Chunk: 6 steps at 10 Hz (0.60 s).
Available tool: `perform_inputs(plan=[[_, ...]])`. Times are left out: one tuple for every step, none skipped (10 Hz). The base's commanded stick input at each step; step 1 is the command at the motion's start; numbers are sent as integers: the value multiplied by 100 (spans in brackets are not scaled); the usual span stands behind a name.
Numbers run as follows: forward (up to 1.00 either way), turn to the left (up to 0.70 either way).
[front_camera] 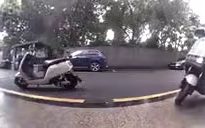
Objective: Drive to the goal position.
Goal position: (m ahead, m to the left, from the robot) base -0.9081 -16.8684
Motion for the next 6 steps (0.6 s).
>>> perform_inputs(plan=[[0, 0], [0, 0], [0, 0], [0, 0], [0, 0], [0, 2]])
